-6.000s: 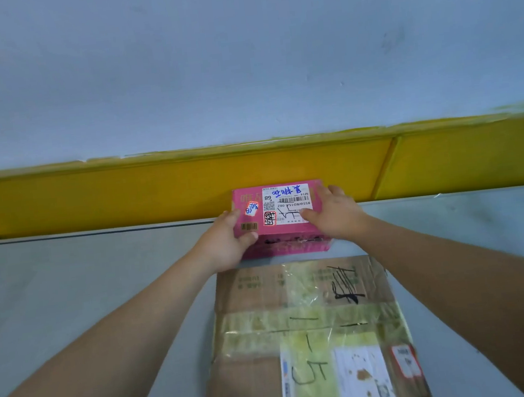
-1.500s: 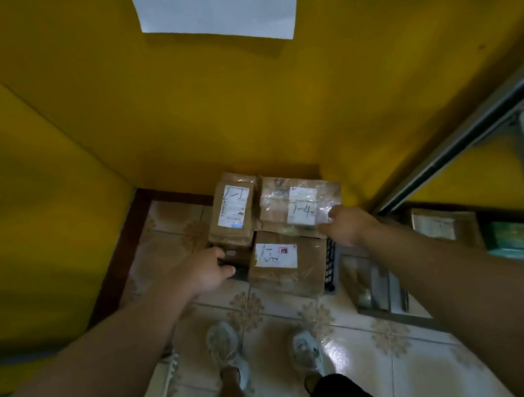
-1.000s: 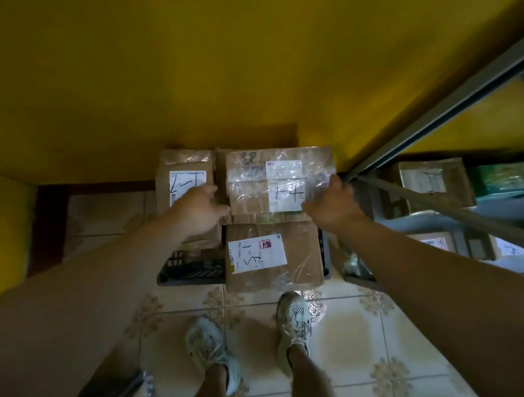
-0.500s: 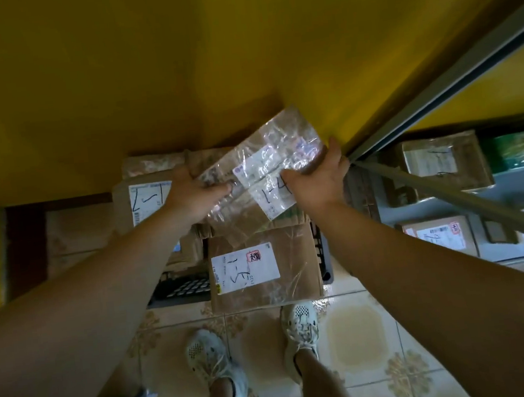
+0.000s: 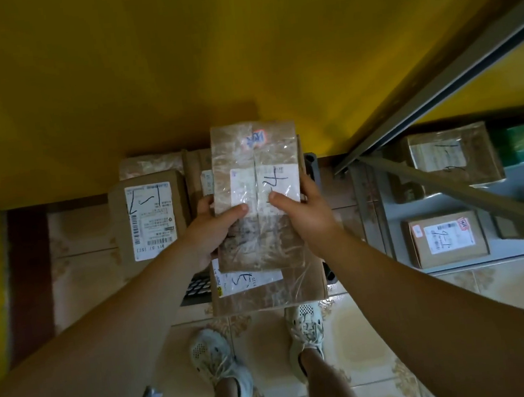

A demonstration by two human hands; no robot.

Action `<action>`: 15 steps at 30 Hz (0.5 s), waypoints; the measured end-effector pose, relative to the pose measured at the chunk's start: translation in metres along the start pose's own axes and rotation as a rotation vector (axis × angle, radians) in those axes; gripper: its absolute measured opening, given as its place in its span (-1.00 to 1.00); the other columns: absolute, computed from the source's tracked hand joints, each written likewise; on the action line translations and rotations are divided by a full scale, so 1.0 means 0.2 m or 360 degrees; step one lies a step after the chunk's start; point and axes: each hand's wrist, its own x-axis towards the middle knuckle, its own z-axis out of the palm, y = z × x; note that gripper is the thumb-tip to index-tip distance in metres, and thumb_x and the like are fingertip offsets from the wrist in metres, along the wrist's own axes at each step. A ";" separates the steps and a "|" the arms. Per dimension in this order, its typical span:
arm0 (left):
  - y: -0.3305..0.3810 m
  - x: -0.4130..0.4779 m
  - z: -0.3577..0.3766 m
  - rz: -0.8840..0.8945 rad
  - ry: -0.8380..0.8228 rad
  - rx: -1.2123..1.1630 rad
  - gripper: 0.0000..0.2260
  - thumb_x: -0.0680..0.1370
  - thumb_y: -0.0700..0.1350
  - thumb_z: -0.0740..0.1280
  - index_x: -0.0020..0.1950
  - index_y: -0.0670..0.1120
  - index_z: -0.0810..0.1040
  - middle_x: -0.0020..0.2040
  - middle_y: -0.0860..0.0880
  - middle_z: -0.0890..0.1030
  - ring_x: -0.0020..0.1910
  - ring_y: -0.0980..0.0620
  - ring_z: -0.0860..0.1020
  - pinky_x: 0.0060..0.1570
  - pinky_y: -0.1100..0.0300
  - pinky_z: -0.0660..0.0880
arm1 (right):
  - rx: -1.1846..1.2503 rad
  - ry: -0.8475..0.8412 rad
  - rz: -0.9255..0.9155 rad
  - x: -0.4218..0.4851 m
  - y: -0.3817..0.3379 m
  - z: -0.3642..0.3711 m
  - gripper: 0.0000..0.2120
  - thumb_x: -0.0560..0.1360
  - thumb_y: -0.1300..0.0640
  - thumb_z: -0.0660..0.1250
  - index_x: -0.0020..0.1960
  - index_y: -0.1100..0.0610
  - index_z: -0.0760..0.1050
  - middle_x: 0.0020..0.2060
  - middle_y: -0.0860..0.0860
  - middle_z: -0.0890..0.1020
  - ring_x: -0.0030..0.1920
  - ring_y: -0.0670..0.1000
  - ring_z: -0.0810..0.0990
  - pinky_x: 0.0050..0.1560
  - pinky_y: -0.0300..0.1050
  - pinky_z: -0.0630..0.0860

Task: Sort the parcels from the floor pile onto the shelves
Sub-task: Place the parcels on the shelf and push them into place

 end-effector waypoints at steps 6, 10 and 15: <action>0.01 -0.12 -0.13 0.0196 -0.0035 0.0274 -0.59 0.56 0.12 0.32 0.40 0.15 0.39 0.18 0.12 0.57 0.12 0.08 0.55 0.08 0.11 0.51 | 0.0031 -0.0134 -0.0029 -0.03 -0.03 0.04 -0.40 0.53 0.17 0.43 0.49 -0.05 0.29 0.23 -0.10 0.58 0.13 -0.16 0.61 -0.05 -0.30 0.59; -0.05 -0.17 -0.35 0.0624 0.0669 0.0818 -0.65 0.57 0.11 0.30 0.29 -0.01 0.50 0.15 0.05 0.52 0.12 0.04 0.51 0.04 0.16 0.50 | -0.0055 -0.0079 -0.0057 -0.03 -0.06 0.12 -0.24 0.48 0.05 0.48 0.58 -0.05 0.18 0.39 -0.03 0.50 0.33 0.04 0.53 0.29 0.07 0.52; -0.24 0.04 -0.77 -0.0042 0.0967 0.0416 0.01 0.10 0.44 0.40 0.47 0.09 0.20 0.36 -0.09 0.48 0.17 -0.14 0.58 0.02 -0.09 0.60 | -0.0135 -0.0058 -0.0075 0.02 -0.02 0.18 -0.32 0.56 0.16 0.39 0.59 -0.01 0.15 0.33 -0.06 0.52 0.25 -0.01 0.55 0.29 0.01 0.51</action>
